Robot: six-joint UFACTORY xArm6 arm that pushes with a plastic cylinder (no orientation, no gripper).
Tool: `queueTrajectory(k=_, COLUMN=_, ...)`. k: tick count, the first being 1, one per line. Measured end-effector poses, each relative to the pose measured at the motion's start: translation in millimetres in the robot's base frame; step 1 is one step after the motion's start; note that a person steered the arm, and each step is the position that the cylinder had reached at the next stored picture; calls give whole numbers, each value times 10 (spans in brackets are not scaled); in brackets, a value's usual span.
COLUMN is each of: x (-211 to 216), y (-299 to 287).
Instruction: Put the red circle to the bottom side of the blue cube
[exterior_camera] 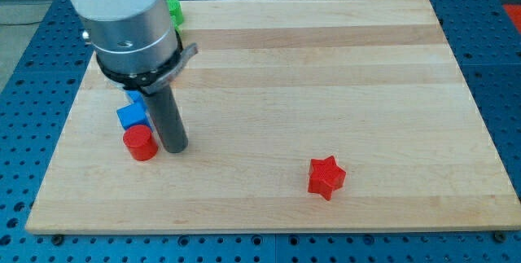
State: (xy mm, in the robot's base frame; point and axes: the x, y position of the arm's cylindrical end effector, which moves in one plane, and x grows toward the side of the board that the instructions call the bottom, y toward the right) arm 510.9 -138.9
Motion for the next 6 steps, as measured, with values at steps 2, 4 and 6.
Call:
queueTrajectory(k=2, x=60, y=-140)
queueTrajectory(k=4, x=163, y=-188)
queueTrajectory(k=6, x=198, y=-270)
